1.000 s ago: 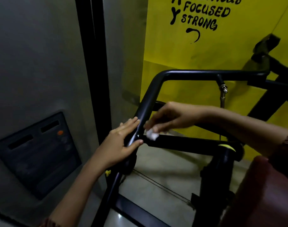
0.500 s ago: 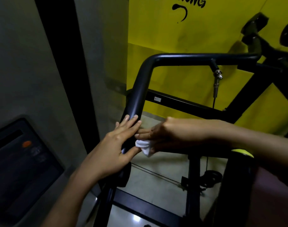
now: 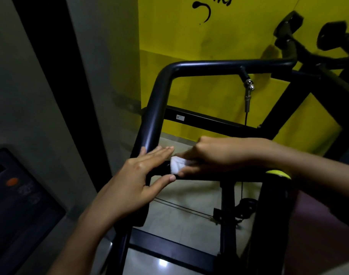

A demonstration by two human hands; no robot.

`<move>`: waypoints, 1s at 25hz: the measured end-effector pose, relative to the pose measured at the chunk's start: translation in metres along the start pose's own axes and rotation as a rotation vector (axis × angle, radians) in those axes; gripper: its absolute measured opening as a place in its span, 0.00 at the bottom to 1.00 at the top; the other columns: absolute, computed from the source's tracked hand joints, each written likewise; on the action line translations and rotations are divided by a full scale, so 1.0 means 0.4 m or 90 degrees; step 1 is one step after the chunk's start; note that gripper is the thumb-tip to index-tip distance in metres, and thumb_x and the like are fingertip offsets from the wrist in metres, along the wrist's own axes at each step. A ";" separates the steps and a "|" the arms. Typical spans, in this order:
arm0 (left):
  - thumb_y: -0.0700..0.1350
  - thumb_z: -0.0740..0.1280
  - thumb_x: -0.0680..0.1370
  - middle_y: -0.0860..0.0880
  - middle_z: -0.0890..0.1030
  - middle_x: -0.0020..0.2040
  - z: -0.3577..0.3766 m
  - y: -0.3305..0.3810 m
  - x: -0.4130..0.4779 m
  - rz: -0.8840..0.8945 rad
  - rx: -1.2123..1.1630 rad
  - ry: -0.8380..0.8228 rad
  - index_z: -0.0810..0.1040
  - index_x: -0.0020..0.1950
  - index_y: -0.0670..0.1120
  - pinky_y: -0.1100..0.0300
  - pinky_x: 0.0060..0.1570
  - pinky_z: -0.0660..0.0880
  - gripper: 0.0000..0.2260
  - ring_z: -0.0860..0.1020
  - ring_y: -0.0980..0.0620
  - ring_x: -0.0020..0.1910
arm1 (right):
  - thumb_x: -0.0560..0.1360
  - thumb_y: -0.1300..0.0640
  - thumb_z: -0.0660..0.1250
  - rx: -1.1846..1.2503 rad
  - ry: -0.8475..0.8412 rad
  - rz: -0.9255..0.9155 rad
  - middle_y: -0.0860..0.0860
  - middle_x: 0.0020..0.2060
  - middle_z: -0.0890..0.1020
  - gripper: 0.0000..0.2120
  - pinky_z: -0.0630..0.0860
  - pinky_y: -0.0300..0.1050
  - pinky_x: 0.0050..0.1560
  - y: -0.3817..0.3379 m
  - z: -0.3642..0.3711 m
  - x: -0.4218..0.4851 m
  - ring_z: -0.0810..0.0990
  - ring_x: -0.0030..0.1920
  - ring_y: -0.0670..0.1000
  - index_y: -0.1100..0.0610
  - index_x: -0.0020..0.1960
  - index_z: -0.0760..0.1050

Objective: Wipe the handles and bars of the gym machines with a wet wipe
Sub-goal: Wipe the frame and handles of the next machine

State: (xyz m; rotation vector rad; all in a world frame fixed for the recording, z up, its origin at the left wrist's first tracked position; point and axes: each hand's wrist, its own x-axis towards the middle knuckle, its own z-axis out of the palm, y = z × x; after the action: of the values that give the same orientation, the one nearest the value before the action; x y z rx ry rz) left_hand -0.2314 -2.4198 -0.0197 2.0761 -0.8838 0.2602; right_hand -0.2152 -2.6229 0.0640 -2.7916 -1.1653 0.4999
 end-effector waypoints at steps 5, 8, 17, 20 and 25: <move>0.54 0.62 0.73 0.53 0.77 0.60 0.012 0.015 0.005 0.062 0.020 -0.011 0.76 0.63 0.45 0.64 0.69 0.57 0.22 0.70 0.67 0.62 | 0.74 0.45 0.63 0.073 -0.098 0.087 0.48 0.24 0.65 0.16 0.61 0.31 0.26 0.037 -0.064 -0.128 0.64 0.25 0.43 0.56 0.38 0.77; 0.54 0.62 0.74 0.50 0.79 0.58 0.015 0.015 0.014 0.084 0.056 -0.018 0.78 0.61 0.43 0.60 0.69 0.57 0.21 0.72 0.61 0.61 | 0.71 0.41 0.65 0.040 -0.109 0.113 0.50 0.28 0.71 0.18 0.62 0.34 0.27 0.077 -0.076 -0.210 0.63 0.27 0.40 0.54 0.47 0.82; 0.54 0.64 0.72 0.55 0.78 0.55 0.063 0.058 0.069 0.127 -0.019 -0.032 0.79 0.59 0.43 0.62 0.67 0.63 0.21 0.76 0.63 0.55 | 0.72 0.56 0.70 0.187 -0.010 0.046 0.47 0.51 0.83 0.18 0.77 0.39 0.40 0.092 -0.056 -0.292 0.77 0.45 0.36 0.54 0.62 0.77; 0.54 0.65 0.72 0.55 0.79 0.54 0.065 0.059 0.071 0.131 -0.022 -0.029 0.79 0.58 0.42 0.64 0.67 0.63 0.21 0.76 0.64 0.54 | 0.72 0.48 0.68 0.260 0.008 0.092 0.50 0.61 0.78 0.22 0.77 0.47 0.56 0.097 -0.071 -0.366 0.75 0.63 0.47 0.56 0.63 0.76; 0.53 0.65 0.73 0.53 0.79 0.55 0.066 0.062 0.063 0.133 -0.022 -0.022 0.78 0.60 0.42 0.61 0.66 0.64 0.21 0.77 0.62 0.55 | 0.70 0.37 0.60 0.136 0.065 0.140 0.53 0.25 0.69 0.19 0.62 0.34 0.26 0.063 -0.017 -0.248 0.63 0.25 0.45 0.50 0.36 0.79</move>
State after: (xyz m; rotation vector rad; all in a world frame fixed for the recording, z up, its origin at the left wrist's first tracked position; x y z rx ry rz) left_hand -0.2328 -2.4626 -0.0089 1.9628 -1.1202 0.3179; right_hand -0.2613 -2.7099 0.0924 -2.7348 -0.7407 0.4596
